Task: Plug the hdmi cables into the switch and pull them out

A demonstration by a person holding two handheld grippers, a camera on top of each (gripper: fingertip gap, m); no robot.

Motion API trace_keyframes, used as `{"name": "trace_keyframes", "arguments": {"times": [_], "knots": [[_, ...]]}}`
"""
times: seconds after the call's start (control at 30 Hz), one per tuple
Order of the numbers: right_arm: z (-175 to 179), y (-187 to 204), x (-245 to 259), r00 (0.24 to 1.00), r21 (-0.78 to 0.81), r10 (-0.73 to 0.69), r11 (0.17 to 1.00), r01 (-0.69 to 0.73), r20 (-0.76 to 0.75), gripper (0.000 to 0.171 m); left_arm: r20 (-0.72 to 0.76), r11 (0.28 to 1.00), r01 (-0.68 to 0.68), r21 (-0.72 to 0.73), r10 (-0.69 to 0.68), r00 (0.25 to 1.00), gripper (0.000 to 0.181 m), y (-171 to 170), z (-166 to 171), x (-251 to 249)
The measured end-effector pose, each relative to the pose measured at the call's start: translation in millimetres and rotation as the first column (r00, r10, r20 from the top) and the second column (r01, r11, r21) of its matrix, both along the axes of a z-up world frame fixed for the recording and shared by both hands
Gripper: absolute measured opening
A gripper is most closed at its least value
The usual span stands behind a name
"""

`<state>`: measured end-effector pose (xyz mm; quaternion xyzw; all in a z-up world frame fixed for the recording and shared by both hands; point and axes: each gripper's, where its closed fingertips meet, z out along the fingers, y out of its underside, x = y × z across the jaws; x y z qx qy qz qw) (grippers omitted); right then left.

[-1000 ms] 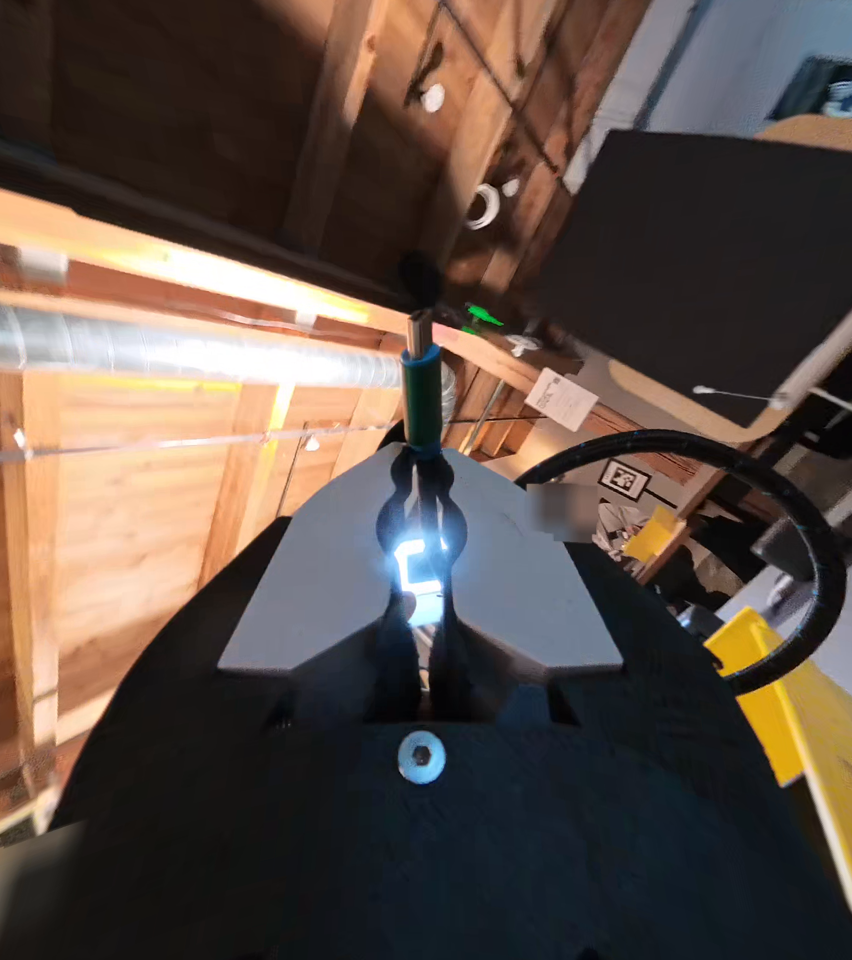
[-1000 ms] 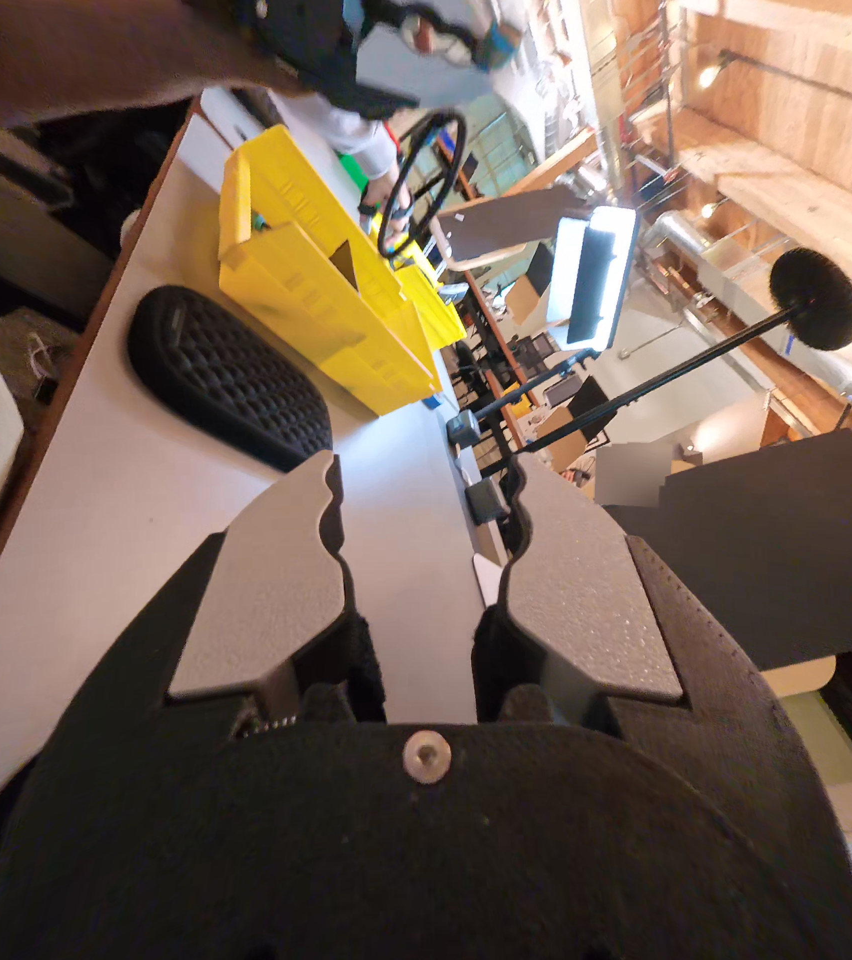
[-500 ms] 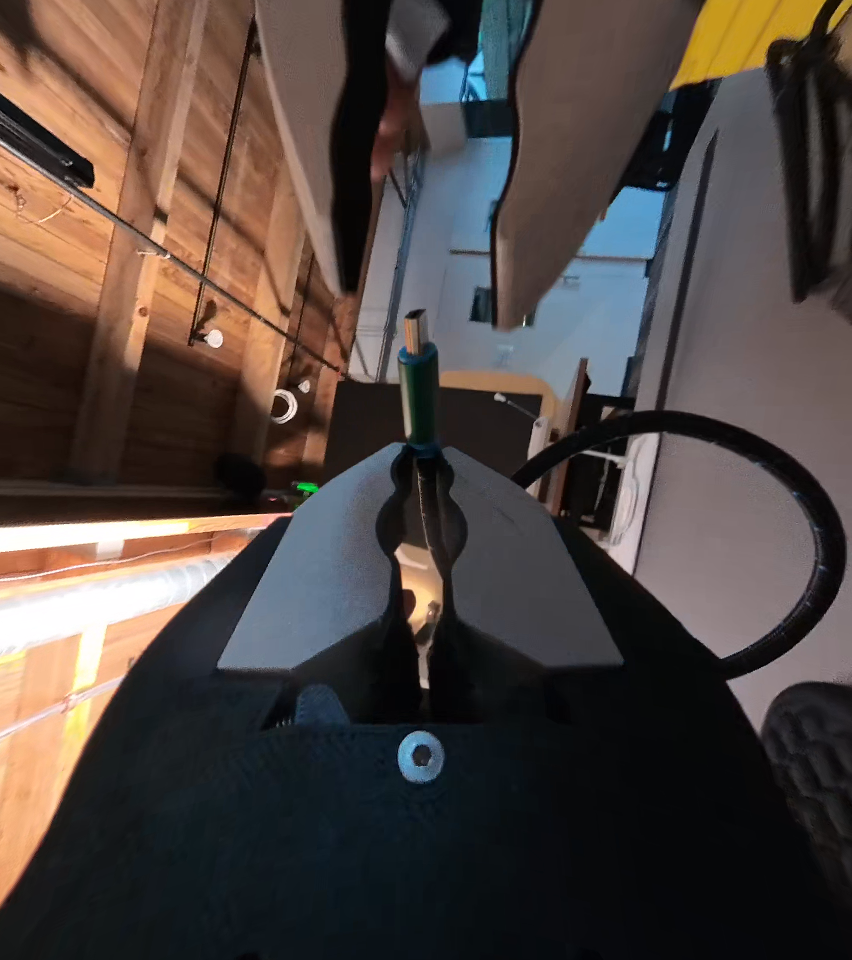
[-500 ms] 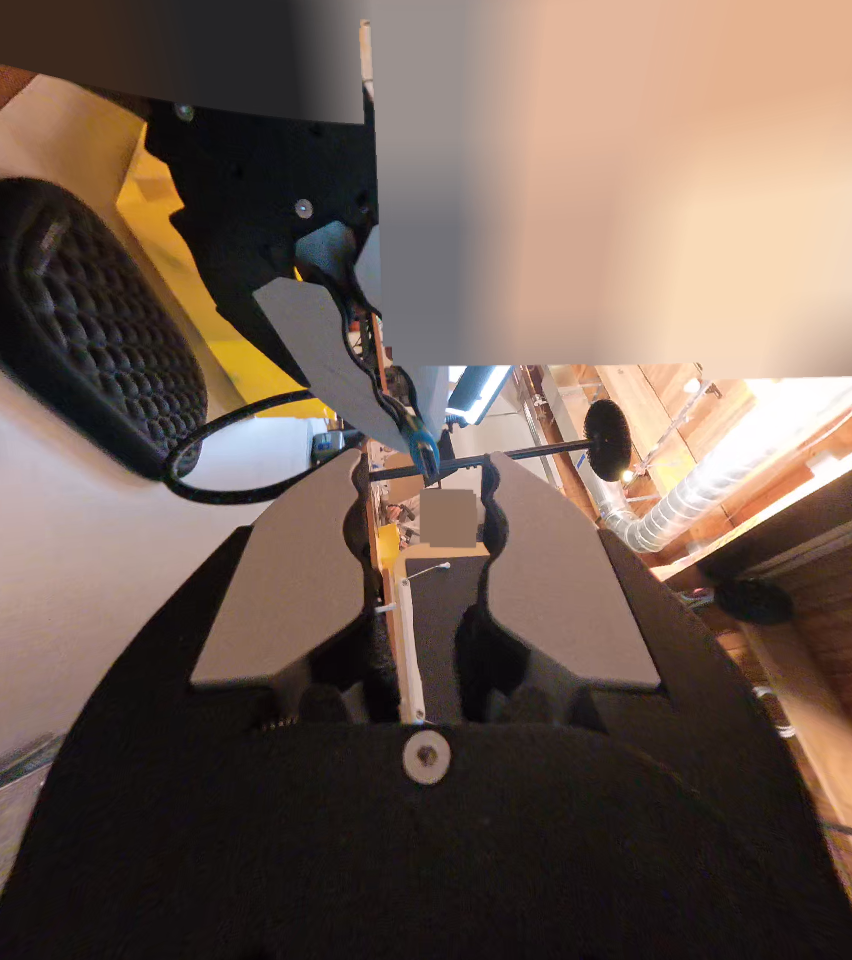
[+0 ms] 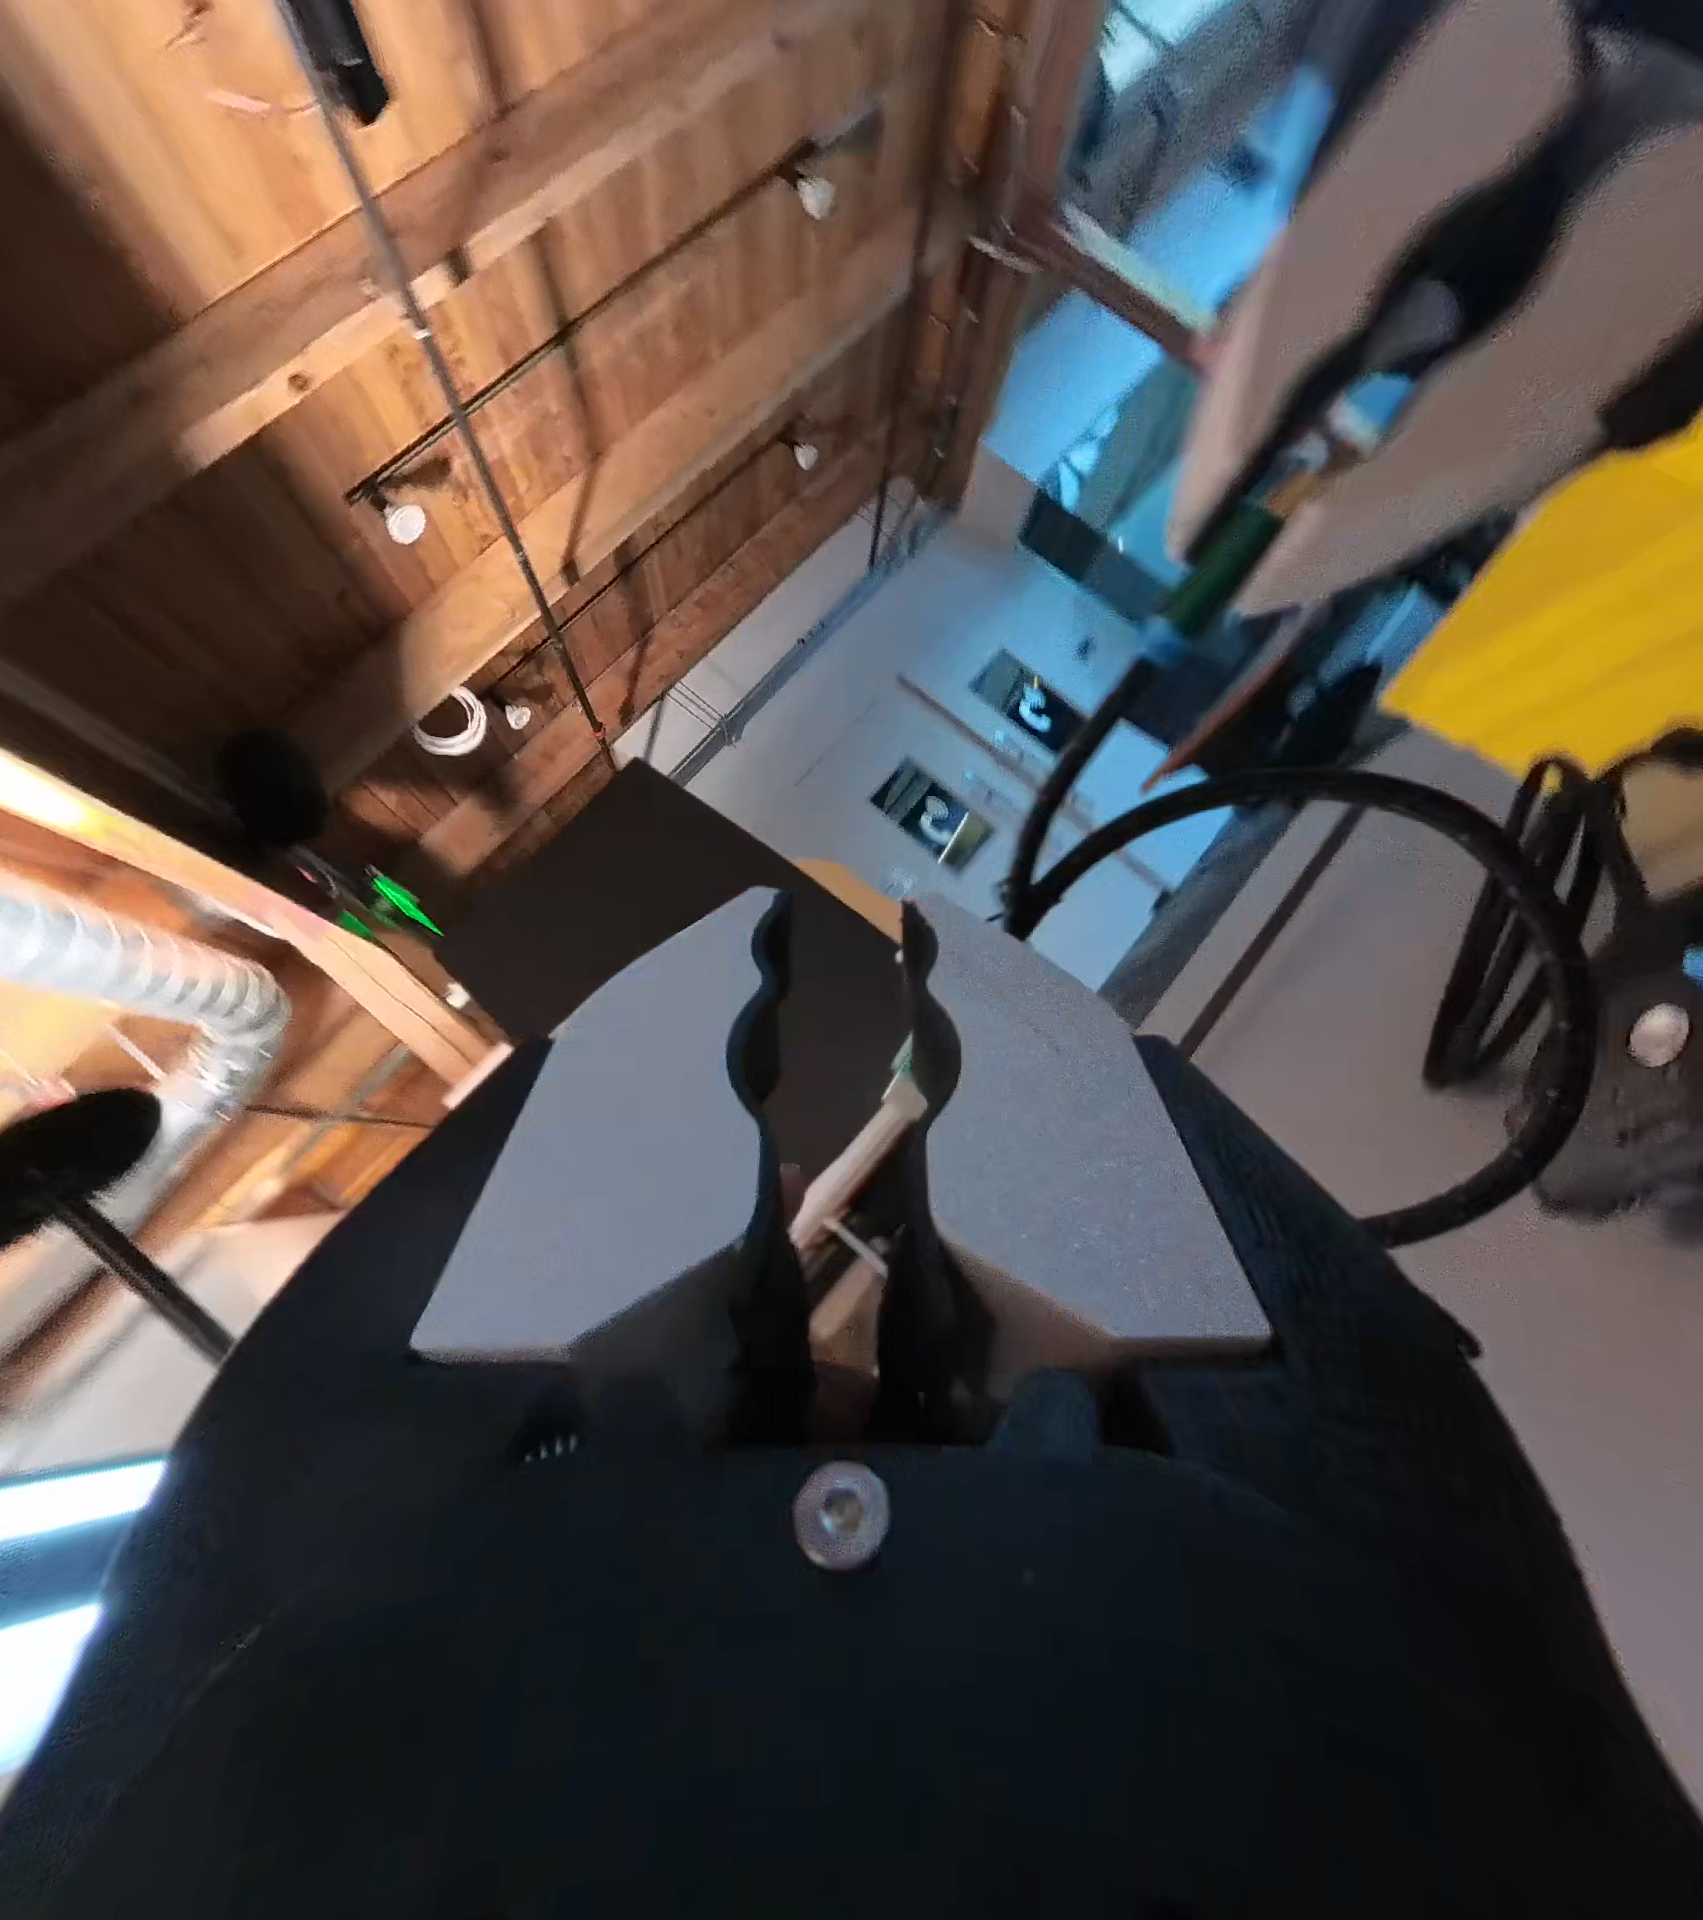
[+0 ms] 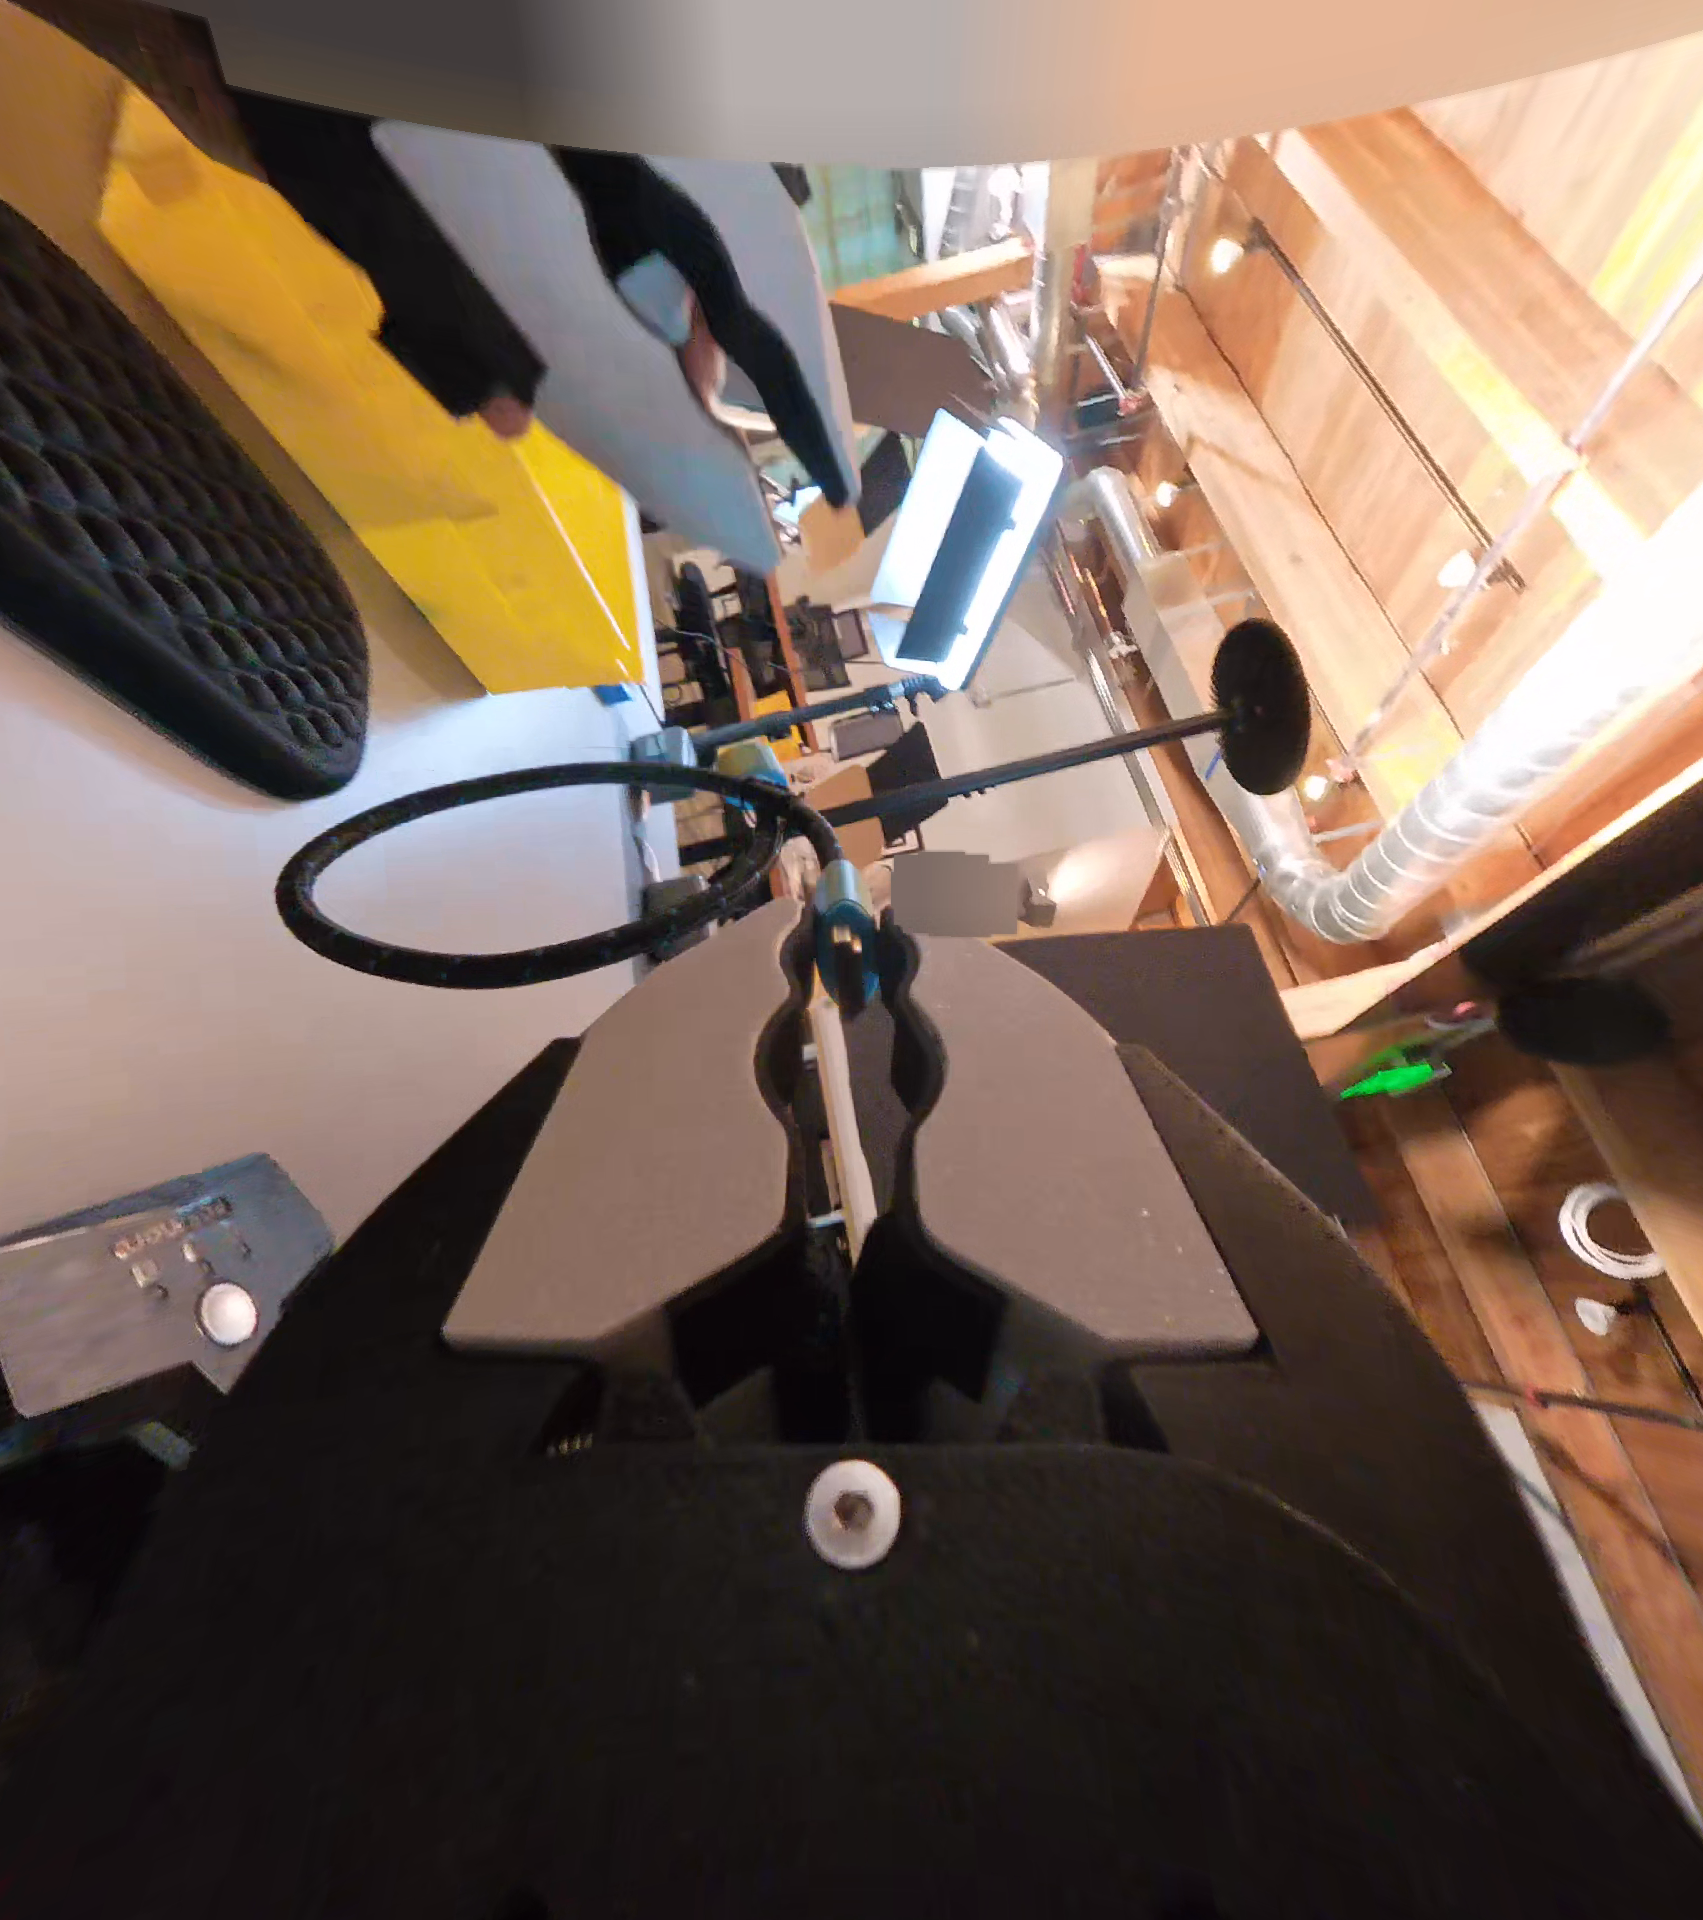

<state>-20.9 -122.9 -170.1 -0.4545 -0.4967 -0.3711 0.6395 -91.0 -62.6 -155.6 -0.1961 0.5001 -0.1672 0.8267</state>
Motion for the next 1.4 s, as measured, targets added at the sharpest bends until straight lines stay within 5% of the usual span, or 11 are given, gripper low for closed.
{"name": "trace_keyframes", "arguments": {"times": [0.17, 0.33, 0.4, 0.53, 0.63, 0.8, 0.9, 1.0, 1.07, 1.23, 1.4], "knots": [[8, -10, 14, 1.0, 0.037, -0.028, 0.999, 0.028, -0.013, 0.011, 0.18, 0.9, 0.29, -0.325, -0.242, 0.953, 0.023, 19, 16, -24], [8, -7, 22, 0.987, 0.008, -0.007, 1.0, 0.009, -0.158, 0.011, 0.37, 0.612, 0.607, -0.507, -0.481, 0.795, 0.047, 29, 24, -41], [5, 1, 26, 0.941, -0.051, 0.01, 0.998, -0.029, -0.339, 0.011, 0.392, 0.643, 0.608, -0.466, -0.465, 0.793, 0.056, 33, 25, -45], [-10, 26, 31, 0.608, -0.151, 0.006, 0.967, -0.207, -0.794, 0.012, 0.299, 0.912, 0.362, -0.192, -0.297, 0.907, 0.063, 15, 26, -39], [-21, 45, 38, 0.388, -0.141, -0.032, 0.957, -0.254, -0.921, 0.012, 0.243, 0.971, 0.238, -0.009, -0.229, 0.943, 0.067, -22, 22, -21], [-6, 64, 63, 0.27, -0.013, 0.017, 0.994, -0.109, -0.963, 0.012, 0.372, 0.906, 0.416, 0.075, -0.413, 0.831, 0.046, -95, 17, -17], [15, 61, 71, 0.04, 0.141, 0.151, 0.972, -0.19, -0.988, 0.011, 0.375, 0.87, 0.48, -0.112, -0.41, 0.832, 0.038, -59, -4, 5], [19, 61, 81, -0.262, 0.254, 0.181, 0.926, -0.279, -0.948, 0.012, 0.389, 0.708, 0.597, -0.377, -0.464, 0.796, 0.03, -15, -29, 23], [16, 61, 83, -0.392, 0.309, 0.174, 0.897, -0.316, -0.903, 0.012, 0.3, 0.678, 0.576, -0.458, -0.492, 0.817, 0.03, -6, -47, 35], [6, 66, 78, -0.518, 0.351, 0.121, 0.859, -0.373, -0.847, 0.011, 0.383, 0.833, 0.462, -0.304, -0.337, 0.86, 0.041, 10, -28, 13], [9, 63, 87, -0.523, 0.365, 0.154, 0.871, -0.327, -0.838, 0.011, 0.375, 0.752, 0.582, -0.309, -0.466, 0.801, 0.043, 19, -21, -4]]}}
